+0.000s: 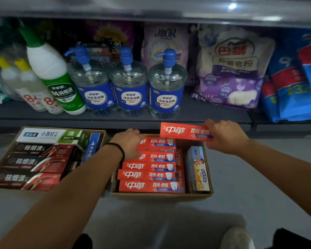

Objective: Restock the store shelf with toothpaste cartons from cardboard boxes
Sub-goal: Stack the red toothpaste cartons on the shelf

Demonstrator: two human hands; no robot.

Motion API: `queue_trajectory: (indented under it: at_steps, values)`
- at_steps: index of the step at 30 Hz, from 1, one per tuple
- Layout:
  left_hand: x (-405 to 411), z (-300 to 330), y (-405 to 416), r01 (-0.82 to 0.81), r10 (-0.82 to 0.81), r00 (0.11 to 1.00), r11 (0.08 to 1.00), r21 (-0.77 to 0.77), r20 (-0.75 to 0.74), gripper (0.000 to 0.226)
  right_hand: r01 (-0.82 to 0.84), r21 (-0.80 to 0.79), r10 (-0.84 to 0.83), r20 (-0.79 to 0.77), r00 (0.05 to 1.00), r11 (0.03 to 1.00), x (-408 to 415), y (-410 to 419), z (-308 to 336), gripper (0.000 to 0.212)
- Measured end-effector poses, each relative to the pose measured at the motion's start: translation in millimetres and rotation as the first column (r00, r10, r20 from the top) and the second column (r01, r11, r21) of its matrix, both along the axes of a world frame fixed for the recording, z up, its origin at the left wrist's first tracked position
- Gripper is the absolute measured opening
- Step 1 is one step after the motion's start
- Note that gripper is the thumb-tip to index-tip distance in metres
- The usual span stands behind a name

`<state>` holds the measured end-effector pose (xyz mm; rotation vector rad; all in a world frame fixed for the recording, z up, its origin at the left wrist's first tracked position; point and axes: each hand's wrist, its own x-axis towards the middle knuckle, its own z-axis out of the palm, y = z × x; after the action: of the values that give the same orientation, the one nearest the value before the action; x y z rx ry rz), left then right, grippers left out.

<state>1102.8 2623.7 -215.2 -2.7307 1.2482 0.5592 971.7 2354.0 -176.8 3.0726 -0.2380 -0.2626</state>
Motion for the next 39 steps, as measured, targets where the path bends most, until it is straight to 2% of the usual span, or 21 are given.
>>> queue_trajectory:
  at_steps: [4, 13, 24, 32, 39]
  values:
    - [-0.8, -19.1, -17.8, -0.029, 0.029, 1.0, 0.999, -0.025, -0.01, 0.063, 0.01, 0.022, -0.011, 0.058, 0.998, 1.0, 2.0, -3.1, -9.2, 0.057]
    - [5.3, -45.6, -24.7, -0.072, 0.074, 0.997, 0.995, -0.065, 0.034, 0.058, 0.018, 0.088, -0.026, 0.089, 0.996, 0.996, 16.9, -8.6, -28.4, 0.063]
    - [2.9, -61.3, -26.4, -0.156, 0.158, 0.986, 0.987, 0.04, -0.054, 0.057, 0.025, 0.115, -0.032, 0.055, 0.998, 0.993, 24.7, -11.7, -27.5, 0.06]
    - [-7.6, 2.2, -23.3, -0.049, 0.055, 0.996, 0.995, -0.092, 0.069, 0.046, 0.01, 0.065, -0.018, 0.132, 0.991, 0.998, 11.8, -8.0, 15.2, 0.054]
    - [-34.7, 108.8, 1.7, 0.051, -0.001, 0.964, 0.981, -0.186, 0.264, 0.044, -0.001, 0.006, -0.001, 0.262, 0.965, 1.0, -8.0, 9.2, 100.5, 0.053]
